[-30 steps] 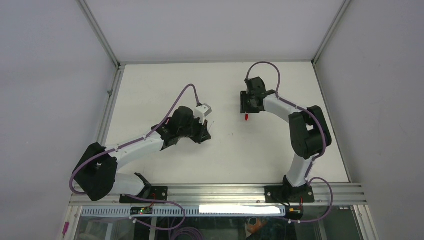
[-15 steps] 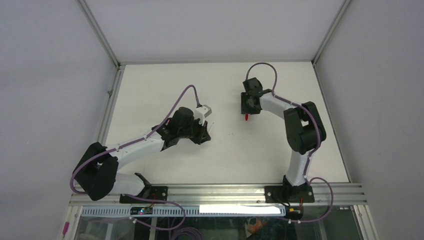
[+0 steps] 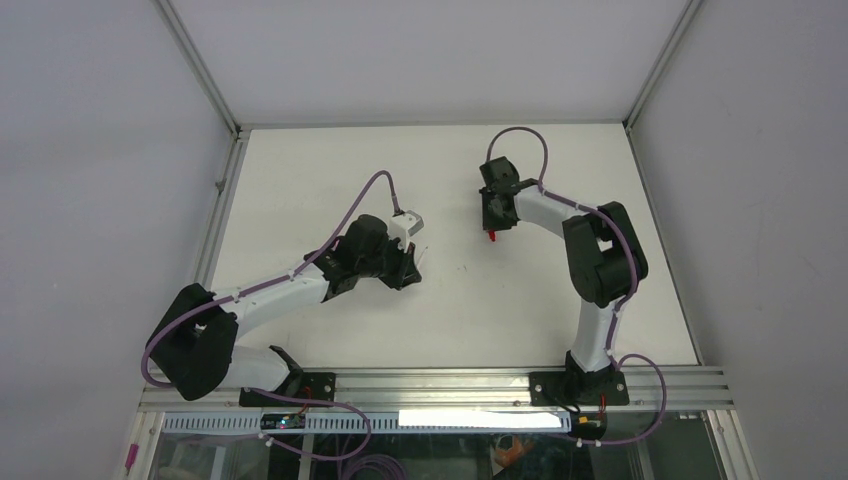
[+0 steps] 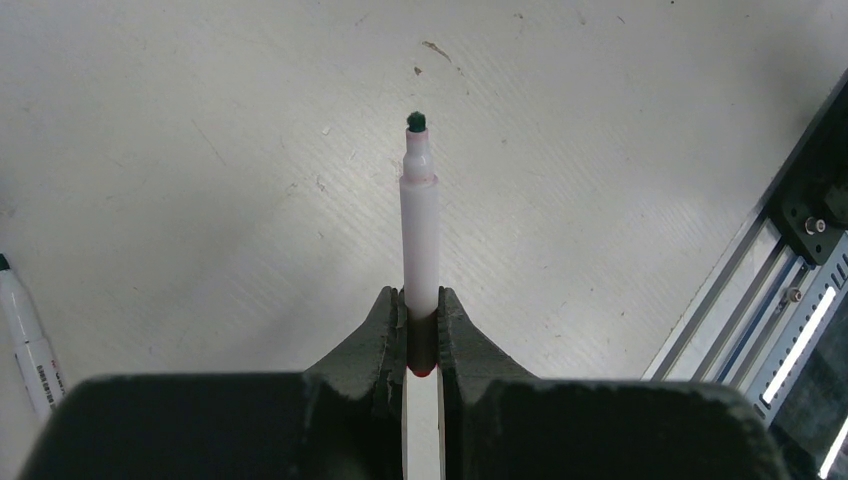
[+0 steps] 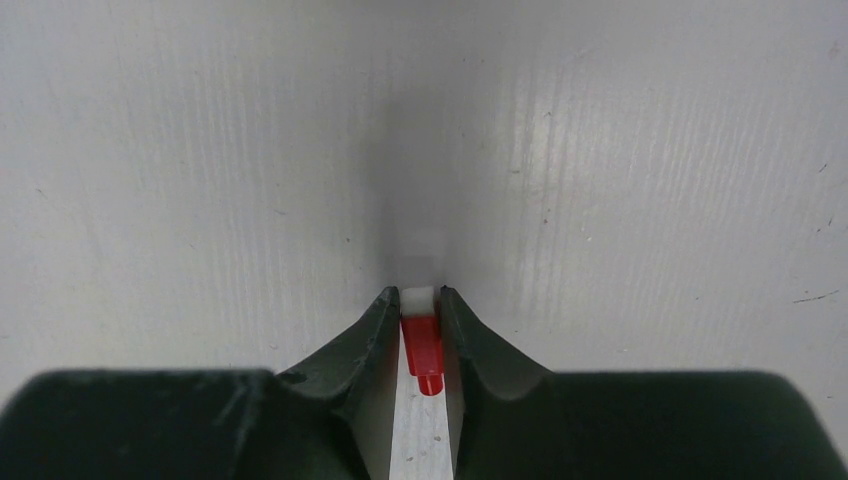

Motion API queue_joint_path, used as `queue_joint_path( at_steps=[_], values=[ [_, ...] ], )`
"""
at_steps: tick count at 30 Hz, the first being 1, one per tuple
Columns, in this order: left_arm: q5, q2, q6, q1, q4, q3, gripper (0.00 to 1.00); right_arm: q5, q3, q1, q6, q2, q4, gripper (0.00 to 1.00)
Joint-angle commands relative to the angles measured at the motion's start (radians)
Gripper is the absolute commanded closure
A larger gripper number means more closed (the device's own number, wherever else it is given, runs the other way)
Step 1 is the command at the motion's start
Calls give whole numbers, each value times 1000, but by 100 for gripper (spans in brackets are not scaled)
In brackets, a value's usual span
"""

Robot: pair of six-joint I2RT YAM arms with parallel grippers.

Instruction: Insert the pens into the pen caps

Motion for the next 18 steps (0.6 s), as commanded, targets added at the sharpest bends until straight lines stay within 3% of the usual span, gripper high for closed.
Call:
queue_joint_path(
  at_steps=[1,7,11,18],
  values=[
    [31,-3,19,-9,37,-6,100,18,29,7,9,21,-18,76],
    [28,-3,22,-9,36,-14,100,23,52,14,6,66,-45,76],
    [38,28,33,-8,46,9,100,13,47,15,16,71,-42,92],
    [36,130,3,-6,169,47,100,-52,46,40,47,5,-4,96]
  ],
)
